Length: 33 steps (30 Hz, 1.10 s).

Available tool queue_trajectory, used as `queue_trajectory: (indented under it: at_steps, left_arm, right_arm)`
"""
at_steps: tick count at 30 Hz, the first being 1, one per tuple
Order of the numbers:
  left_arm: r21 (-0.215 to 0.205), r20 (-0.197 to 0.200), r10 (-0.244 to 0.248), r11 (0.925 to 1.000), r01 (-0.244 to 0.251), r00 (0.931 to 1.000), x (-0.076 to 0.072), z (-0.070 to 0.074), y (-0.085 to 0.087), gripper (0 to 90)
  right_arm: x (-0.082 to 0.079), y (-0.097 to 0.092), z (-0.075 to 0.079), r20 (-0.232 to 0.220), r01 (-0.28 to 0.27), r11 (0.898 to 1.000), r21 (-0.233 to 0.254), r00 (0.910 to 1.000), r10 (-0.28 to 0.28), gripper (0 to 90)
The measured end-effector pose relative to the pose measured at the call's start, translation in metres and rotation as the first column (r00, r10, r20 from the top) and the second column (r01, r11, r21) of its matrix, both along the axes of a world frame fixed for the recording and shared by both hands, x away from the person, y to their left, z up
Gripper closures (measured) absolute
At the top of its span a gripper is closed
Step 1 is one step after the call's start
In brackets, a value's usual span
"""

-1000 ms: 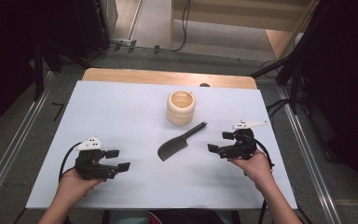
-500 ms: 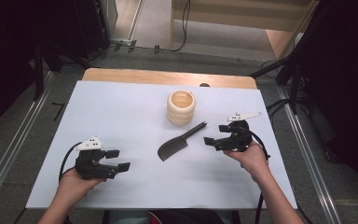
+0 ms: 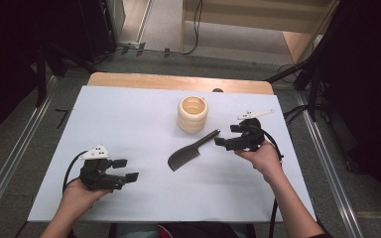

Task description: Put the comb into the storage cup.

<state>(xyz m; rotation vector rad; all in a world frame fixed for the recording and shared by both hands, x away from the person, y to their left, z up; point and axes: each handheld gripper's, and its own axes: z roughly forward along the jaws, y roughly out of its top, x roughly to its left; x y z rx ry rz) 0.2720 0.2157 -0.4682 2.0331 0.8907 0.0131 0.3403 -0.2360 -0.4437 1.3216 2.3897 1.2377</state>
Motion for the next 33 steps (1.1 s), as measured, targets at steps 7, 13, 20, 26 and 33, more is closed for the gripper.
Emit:
queue_trajectory:
  at_steps: [7, 13, 20, 26, 33]
  left_arm:
    - [-0.001, -0.001, 0.001, 1.0000, -0.001, 1.0000, 0.000, 0.000, 0.001, 26.0]
    - [-0.005, -0.001, 0.005, 1.0000, -0.005, 1.0000, 0.001, 0.000, 0.001, 25.9]
    - [-0.001, -0.001, 0.007, 1.0000, -0.007, 1.0000, 0.001, 0.000, 0.002, 26.0]
    - [-0.002, -0.003, 0.007, 1.0000, -0.007, 1.0000, 0.001, 0.000, 0.003, 25.9]
    - [-0.004, -0.002, 0.010, 0.9999, -0.010, 0.9999, 0.002, 0.000, 0.003, 25.9]
  right_arm:
    - [0.012, 0.002, 0.004, 0.004, 0.009, 1.000, -0.001, 0.9999, -0.009, 6.3]
    - [0.023, 0.005, 0.006, 0.002, 0.011, 1.000, -0.008, 0.9999, -0.011, 6.3]
    - [0.037, 0.008, 0.009, 0.004, 0.006, 1.000, -0.011, 1.0000, -0.006, 6.4]
    - [0.046, 0.010, 0.010, 0.010, 0.020, 1.000, -0.007, 0.9998, -0.020, 6.4]
    - [0.052, 0.010, 0.005, 0.015, 0.042, 0.998, -0.036, 0.9990, -0.042, 14.6]
